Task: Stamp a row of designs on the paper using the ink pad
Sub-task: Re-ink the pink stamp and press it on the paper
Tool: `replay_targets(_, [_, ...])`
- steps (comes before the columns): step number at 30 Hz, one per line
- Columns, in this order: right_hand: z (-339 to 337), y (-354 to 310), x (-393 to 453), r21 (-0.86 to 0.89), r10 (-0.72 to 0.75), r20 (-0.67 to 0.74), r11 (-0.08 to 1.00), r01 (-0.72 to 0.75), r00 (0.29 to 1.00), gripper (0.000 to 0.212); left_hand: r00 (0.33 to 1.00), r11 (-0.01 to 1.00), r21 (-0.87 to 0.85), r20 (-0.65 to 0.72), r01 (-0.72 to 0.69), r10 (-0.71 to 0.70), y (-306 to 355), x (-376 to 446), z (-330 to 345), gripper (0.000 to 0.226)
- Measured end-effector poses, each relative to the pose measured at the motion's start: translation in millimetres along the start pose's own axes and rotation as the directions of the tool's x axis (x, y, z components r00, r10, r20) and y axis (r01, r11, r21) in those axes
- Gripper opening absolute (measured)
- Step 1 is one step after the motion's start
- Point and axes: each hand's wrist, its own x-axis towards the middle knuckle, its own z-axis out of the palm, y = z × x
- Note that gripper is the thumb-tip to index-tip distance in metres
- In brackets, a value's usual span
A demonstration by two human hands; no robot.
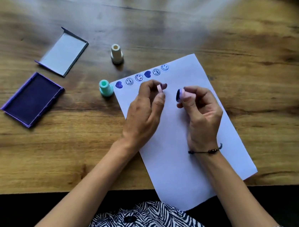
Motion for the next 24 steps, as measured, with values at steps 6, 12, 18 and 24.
replay_targets(6, [-0.4,0.1,-3.3,-0.059,-0.008,0.047,0.998,0.010,0.999,0.015,0.999,0.998,0.053,0.029,0.032,-0.034,2.7,-1.1,0.3,0.027])
replay_targets(12, [-2.2,6.2,-4.7,-0.055,-0.032,0.020,0.998,0.033,0.999,0.021,0.999,0.999,0.000,0.021,0.049,-0.049,-2.7,-0.6,1.5,0.027])
replay_targets(18, [-2.0,7.4,-5.7,-0.077,-0.066,0.019,0.995,0.067,0.998,0.024,0.999,1.000,-0.007,0.030,0.029,-0.029,-3.6,0.2,1.9,0.027])
replay_targets(24, [1.1,4.3,-4.1,-0.126,-0.049,0.033,0.991,0.053,0.998,0.028,0.998,0.996,-0.078,0.029,0.053,-0.050,-3.7,0.0,1.7,0.026])
